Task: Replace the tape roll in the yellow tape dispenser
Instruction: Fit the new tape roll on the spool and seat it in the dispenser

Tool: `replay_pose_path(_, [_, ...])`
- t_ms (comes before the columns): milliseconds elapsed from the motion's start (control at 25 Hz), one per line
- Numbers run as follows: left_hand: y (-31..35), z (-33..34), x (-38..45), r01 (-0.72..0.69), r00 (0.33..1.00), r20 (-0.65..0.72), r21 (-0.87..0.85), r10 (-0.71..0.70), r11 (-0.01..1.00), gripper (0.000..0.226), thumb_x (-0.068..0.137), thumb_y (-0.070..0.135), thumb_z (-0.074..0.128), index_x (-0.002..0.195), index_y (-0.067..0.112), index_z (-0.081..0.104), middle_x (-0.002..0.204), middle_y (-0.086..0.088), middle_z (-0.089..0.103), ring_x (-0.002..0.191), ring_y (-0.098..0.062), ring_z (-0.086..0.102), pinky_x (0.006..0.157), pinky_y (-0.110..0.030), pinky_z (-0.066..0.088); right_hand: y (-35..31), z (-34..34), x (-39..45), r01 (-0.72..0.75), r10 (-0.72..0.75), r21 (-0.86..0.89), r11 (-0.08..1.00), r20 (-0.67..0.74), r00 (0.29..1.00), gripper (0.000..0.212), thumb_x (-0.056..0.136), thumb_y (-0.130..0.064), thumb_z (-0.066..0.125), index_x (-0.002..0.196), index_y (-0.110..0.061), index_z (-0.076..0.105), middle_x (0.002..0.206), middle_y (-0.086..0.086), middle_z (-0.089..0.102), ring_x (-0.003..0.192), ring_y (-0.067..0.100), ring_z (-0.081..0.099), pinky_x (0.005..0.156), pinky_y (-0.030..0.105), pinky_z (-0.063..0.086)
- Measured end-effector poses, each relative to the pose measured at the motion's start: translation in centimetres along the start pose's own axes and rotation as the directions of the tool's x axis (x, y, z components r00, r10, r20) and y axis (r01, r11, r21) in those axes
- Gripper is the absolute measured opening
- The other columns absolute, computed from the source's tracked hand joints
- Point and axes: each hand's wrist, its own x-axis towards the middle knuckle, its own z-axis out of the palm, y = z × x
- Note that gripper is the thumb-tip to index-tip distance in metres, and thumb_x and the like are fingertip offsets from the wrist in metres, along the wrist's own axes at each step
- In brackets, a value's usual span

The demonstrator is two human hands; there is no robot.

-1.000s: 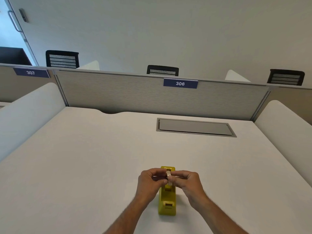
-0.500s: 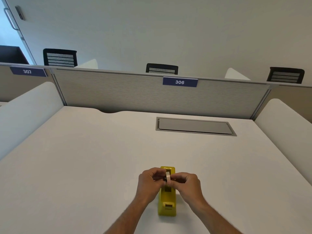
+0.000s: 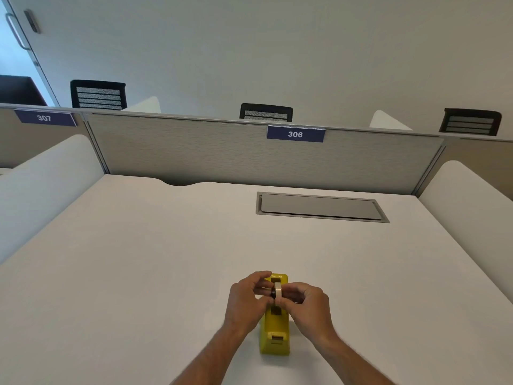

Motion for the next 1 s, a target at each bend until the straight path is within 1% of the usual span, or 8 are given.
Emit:
replay_pose_path(120, [0.2, 0.1, -0.1, -0.035, 0.999, 0.0, 0.044, 0.035, 0.998, 0.055, 0.079, 0.0, 0.076, 0.126, 0.027, 0.065, 0.106, 0.007, 0.076, 0.093, -0.006, 0.073, 0.089, -0.028, 0.061, 0.0, 0.0, -0.1, 0.007, -0.008, -0.035, 0.999, -0.011, 1.0, 0.025, 0.073, -0.016, 0.089, 0.096, -0.021, 0.08, 0.086, -0.008, 0.079, 0.08, -0.002, 0.074, 0.072, 0.015, 0.06])
replay_pose_path(200, [0.4, 0.0, -0.1, -0.048, 0.999, 0.008, 0.065, 0.048, 0.997, 0.056, 0.082, 0.001, 0.075, 0.129, 0.028, 0.063, 0.108, 0.007, 0.076, 0.094, -0.006, 0.073, 0.089, -0.025, 0.06, -0.1, 0.0, -0.1, 0.011, -0.012, -0.048, 0.999, -0.015, 1.0, 0.025, 0.074, -0.015, 0.088, 0.097, -0.02, 0.08, 0.088, -0.008, 0.08, 0.08, 0.0, 0.074, 0.075, 0.018, 0.06])
replay_pose_path(440, [0.5, -0.1, -0.6, -0.066, 0.998, 0.026, 0.095, 0.064, 0.993, 0.065, 0.085, 0.005, 0.073, 0.138, 0.033, 0.052, 0.116, 0.007, 0.072, 0.095, -0.005, 0.073, 0.079, -0.011, 0.054, -0.1, 0.1, -0.4, 0.014, -0.016, -0.068, 0.998, -0.023, 1.0, 0.025, 0.075, -0.019, 0.088, 0.098, -0.022, 0.079, 0.089, -0.009, 0.079, 0.079, 0.0, 0.074, 0.07, 0.01, 0.055])
replay_pose_path(600, [0.6, -0.3, -0.8, -0.069, 0.997, 0.025, 0.092, 0.067, 0.993, 0.075, 0.082, 0.006, 0.078, 0.142, 0.036, 0.046, 0.12, 0.006, 0.071, 0.092, -0.007, 0.074, 0.083, -0.021, 0.06, -0.1, 0.1, -0.9, 0.015, -0.017, -0.07, 0.997, -0.028, 0.999, 0.025, 0.075, -0.019, 0.088, 0.098, -0.023, 0.079, 0.087, -0.013, 0.077, 0.078, -0.004, 0.073, 0.069, 0.008, 0.055])
replay_pose_path(680, [0.5, -0.2, -1.1, -0.076, 0.997, 0.027, 0.108, 0.073, 0.991, 0.079, 0.081, 0.008, 0.079, 0.145, 0.036, 0.042, 0.123, 0.007, 0.069, 0.092, -0.006, 0.074, 0.086, -0.025, 0.06, 0.0, 0.2, -1.2, 0.02, -0.022, -0.062, 0.998, -0.033, 0.999, 0.024, 0.075, -0.018, 0.088, 0.097, -0.023, 0.079, 0.086, -0.014, 0.077, 0.078, -0.006, 0.072, 0.071, 0.011, 0.058])
replay_pose_path(760, [0.3, -0.2, -1.3, -0.086, 0.996, 0.027, 0.123, 0.084, 0.989, 0.082, 0.08, 0.01, 0.08, 0.146, 0.036, 0.04, 0.124, 0.008, 0.069, 0.09, -0.003, 0.073, 0.087, -0.023, 0.058, 0.2, 0.3, -1.6, 0.02, -0.022, -0.057, 0.998, -0.037, 0.999, 0.025, 0.075, -0.018, 0.088, 0.098, -0.022, 0.079, 0.088, -0.011, 0.079, 0.078, -0.001, 0.074, 0.075, 0.017, 0.06])
replay_pose_path(920, [0.0, -0.1, -1.4, -0.109, 0.994, 0.033, 0.151, 0.105, 0.983, 0.083, 0.081, 0.012, 0.081, 0.147, 0.036, 0.038, 0.126, 0.008, 0.069, 0.084, 0.004, 0.07, 0.085, -0.017, 0.056, 0.3, 0.4, -1.8, 0.026, -0.029, -0.067, 0.997, -0.043, 0.999, 0.026, 0.076, -0.02, 0.087, 0.101, -0.023, 0.079, 0.09, -0.013, 0.078, 0.079, -0.001, 0.073, 0.074, 0.012, 0.057])
replay_pose_path(1000, [0.0, 0.0, -1.2, -0.113, 0.994, 0.025, 0.147, 0.11, 0.983, 0.082, 0.082, 0.012, 0.079, 0.147, 0.037, 0.037, 0.125, 0.008, 0.069, 0.082, 0.006, 0.068, 0.082, -0.013, 0.054, 0.2, 0.4, -1.6, 0.038, -0.041, -0.059, 0.998, -0.045, 0.998, 0.025, 0.077, -0.019, 0.087, 0.1, -0.023, 0.079, 0.089, -0.013, 0.078, 0.08, -0.003, 0.073, 0.074, 0.013, 0.058])
